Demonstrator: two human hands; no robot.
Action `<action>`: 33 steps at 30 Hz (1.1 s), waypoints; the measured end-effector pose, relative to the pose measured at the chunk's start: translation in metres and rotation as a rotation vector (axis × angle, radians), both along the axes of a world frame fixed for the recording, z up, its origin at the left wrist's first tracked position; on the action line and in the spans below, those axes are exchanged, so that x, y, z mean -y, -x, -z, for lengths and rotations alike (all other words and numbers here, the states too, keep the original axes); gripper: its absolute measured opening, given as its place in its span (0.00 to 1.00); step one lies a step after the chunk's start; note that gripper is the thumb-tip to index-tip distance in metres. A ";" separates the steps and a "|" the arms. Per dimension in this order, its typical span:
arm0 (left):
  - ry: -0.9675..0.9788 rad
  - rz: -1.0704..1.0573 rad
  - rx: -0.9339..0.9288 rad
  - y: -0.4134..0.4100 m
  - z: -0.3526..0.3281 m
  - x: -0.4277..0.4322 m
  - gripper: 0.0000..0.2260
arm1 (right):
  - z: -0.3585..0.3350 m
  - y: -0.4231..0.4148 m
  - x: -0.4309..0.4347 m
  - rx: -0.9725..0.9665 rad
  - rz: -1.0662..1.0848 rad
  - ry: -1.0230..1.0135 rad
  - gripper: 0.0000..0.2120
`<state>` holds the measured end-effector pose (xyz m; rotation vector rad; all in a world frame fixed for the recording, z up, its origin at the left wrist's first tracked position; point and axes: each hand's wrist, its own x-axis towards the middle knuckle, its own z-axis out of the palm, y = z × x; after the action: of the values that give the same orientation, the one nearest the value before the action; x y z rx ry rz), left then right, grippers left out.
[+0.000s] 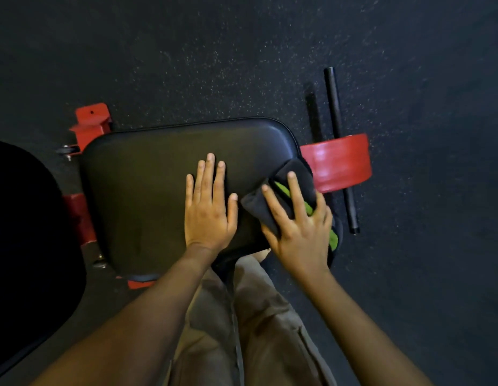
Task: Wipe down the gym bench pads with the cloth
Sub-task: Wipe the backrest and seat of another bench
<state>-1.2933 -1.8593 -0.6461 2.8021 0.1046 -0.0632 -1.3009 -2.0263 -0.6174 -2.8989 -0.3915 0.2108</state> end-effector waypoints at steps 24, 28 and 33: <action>-0.009 -0.179 -0.029 0.055 -0.011 -0.050 0.24 | -0.004 -0.093 -0.088 -0.031 0.071 0.068 0.29; -0.029 -0.184 -0.093 0.063 -0.007 -0.057 0.26 | -0.003 -0.069 -0.095 0.033 -0.212 0.095 0.32; -0.060 -0.168 -0.083 0.063 -0.004 -0.056 0.26 | -0.001 0.005 -0.030 0.098 -0.492 0.097 0.33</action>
<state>-1.3567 -1.8035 -0.6424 2.8380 0.3667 -0.1387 -1.3060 -1.9961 -0.6159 -2.8591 -1.1387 0.1638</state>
